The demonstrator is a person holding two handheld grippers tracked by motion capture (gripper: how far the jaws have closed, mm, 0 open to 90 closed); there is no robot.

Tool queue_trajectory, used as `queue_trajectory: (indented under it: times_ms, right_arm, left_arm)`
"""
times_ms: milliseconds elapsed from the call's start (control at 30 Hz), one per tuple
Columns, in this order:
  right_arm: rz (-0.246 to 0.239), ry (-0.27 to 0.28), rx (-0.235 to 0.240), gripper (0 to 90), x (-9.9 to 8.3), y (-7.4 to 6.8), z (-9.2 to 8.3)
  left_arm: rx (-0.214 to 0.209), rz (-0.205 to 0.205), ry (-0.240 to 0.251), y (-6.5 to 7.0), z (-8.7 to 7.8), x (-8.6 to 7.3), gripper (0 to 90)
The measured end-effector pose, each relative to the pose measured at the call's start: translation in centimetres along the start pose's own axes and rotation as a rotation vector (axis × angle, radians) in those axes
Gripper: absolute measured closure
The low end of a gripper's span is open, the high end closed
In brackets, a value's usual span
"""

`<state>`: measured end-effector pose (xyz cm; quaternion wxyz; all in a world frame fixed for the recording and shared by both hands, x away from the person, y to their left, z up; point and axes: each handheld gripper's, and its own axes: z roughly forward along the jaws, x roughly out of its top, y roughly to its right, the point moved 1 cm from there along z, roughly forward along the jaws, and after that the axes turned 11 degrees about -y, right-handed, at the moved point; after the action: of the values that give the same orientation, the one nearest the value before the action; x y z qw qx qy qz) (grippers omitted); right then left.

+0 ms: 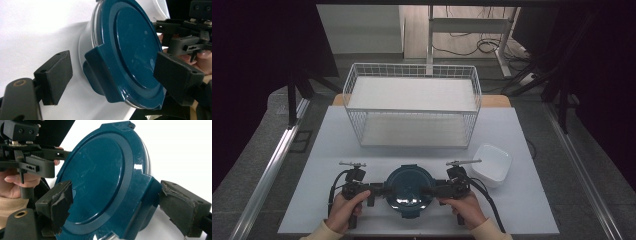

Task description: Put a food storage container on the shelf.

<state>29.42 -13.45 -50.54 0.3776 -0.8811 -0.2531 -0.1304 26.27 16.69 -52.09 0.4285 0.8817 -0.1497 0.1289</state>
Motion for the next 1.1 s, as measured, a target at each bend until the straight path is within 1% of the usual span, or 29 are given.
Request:
queue_trajectory:
  times_ms: [33,167,233,367,400,433,467,567,633,667,733,833,900,933,1000,1100]
  right_arm:
    - [0.006,0.000,0.003,12.9,0.0,0.1,0.1]
    - [0.022,-0.012,0.023,13.9,0.0,0.1,0.6]
    - [0.022,-0.014,0.020,14.0,0.0,0.1,0.6]
    - [0.046,-0.021,0.022,16.4,-0.1,0.2,0.6]
    - [0.046,-0.021,0.022,16.4,-0.1,0.2,0.6]
    - [0.045,-0.026,0.019,16.9,-0.2,0.2,0.6]
    - [0.053,-0.046,0.020,17.1,-0.3,0.2,0.8]
    - [0.063,-0.059,0.029,16.4,-0.5,0.2,1.2]
    - [0.068,-0.057,0.028,17.7,-0.4,0.3,1.2]
    - [0.072,-0.055,0.029,19.1,-0.4,0.3,1.1]
    - [0.090,-0.054,0.038,21.7,-0.4,0.4,0.9]
    - [0.118,-0.052,0.054,25.1,-0.4,0.7,0.7]
    - [0.137,-0.045,0.060,27.0,-0.4,0.8,0.6]
    - [0.140,-0.040,0.061,29.0,-0.4,0.7,0.4]
    - [0.140,-0.038,0.061,30.0,-0.5,0.7,0.3]
    - [0.140,-0.022,0.061,32.5,-0.6,0.5,0.0]
  left_arm:
    - [-0.001,-0.003,-0.004,0.0,0.1,0.0,15.7]
    - [-0.029,-0.017,-0.014,-0.2,0.4,-0.1,17.5]
    - [-0.041,-0.022,-0.019,-0.2,0.5,-0.2,18.0]
    - [-0.063,-0.038,-0.024,-0.2,0.6,-0.2,21.4]
    - [-0.069,-0.042,-0.026,-0.2,0.6,-0.3,21.4]
    - [-0.082,-0.047,-0.029,-0.3,0.7,-0.3,22.1]
    - [-0.086,-0.050,-0.031,-0.4,0.7,-0.3,23.0]
    - [-0.100,-0.059,-0.035,-0.4,0.9,-0.4,23.8]
    - [-0.095,-0.058,-0.037,-0.4,1.0,-0.5,24.5]
    - [-0.084,-0.053,-0.039,-0.4,1.0,-0.5,25.6]
    - [-0.069,-0.057,-0.034,-0.3,1.0,-0.5,29.7]
    - [-0.086,-0.087,-0.027,-0.6,0.9,-0.6,32.6]
    - [-0.083,-0.096,-0.025,-0.5,0.8,-0.6,33.6]
    - [-0.078,-0.095,-0.027,-0.3,0.7,-0.6,34.6]
    - [-0.067,-0.098,-0.017,0.0,0.6,-0.7,35.3]
    - [-0.066,-0.103,-0.010,0.1,0.4,-0.8,37.1]
